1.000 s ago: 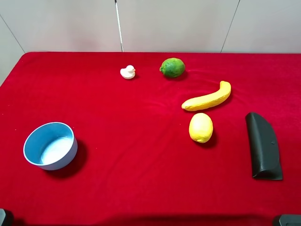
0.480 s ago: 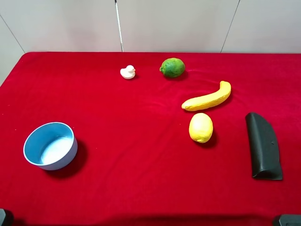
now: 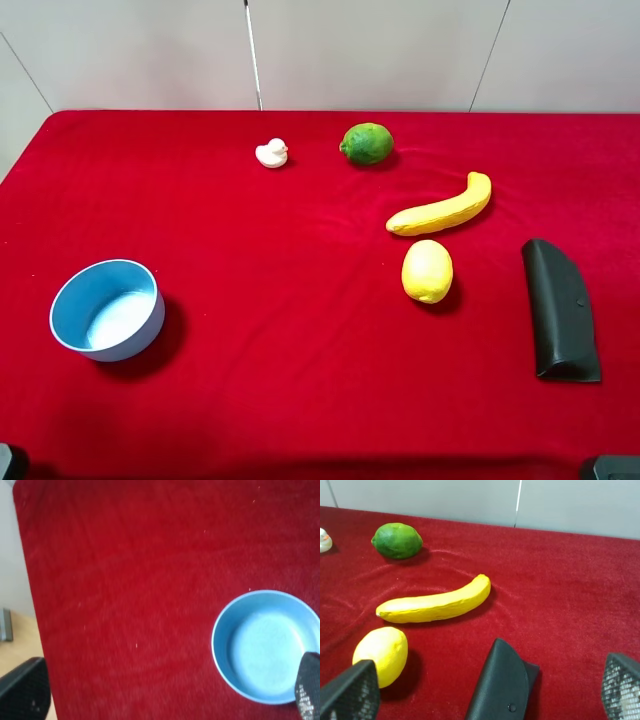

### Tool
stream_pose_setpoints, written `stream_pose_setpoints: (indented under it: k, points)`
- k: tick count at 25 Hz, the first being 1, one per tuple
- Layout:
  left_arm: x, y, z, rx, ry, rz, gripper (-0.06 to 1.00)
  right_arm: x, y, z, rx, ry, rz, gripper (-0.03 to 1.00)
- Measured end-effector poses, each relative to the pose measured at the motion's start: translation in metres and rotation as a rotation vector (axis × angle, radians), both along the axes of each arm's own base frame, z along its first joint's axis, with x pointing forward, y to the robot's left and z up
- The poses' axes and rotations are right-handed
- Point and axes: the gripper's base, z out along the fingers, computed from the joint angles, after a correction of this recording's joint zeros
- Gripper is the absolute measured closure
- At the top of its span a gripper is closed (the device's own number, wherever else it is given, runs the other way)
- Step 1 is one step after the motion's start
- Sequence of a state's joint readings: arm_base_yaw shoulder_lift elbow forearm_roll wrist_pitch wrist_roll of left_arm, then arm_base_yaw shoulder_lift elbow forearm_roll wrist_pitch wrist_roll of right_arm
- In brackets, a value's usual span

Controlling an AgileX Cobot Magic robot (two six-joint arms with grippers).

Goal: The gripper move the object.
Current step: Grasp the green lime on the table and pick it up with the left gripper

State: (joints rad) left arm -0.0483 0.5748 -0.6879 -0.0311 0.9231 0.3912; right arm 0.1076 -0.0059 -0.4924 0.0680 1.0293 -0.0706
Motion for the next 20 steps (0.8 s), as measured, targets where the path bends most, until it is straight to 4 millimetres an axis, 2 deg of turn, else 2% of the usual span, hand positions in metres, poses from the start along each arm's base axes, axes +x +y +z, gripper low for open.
stream_pose_setpoints:
  k: [5, 12, 20]
  points:
    - [0.032, -0.006, 0.009, 0.001, 0.042, -0.077, -0.02, 0.0, 0.0, 0.0, 0.0, 0.0, 0.0, 0.27]
    - [0.074, -0.019, 0.013, -0.06, 0.12, -0.176, -0.02, 0.0, 0.0, 0.0, 0.0, 0.0, 0.0, 0.27]
    - [0.099, -0.052, 0.005, -0.056, 0.106, -0.345, -0.02, 0.0, 0.0, 0.0, 0.0, -0.001, 0.0, 0.27]
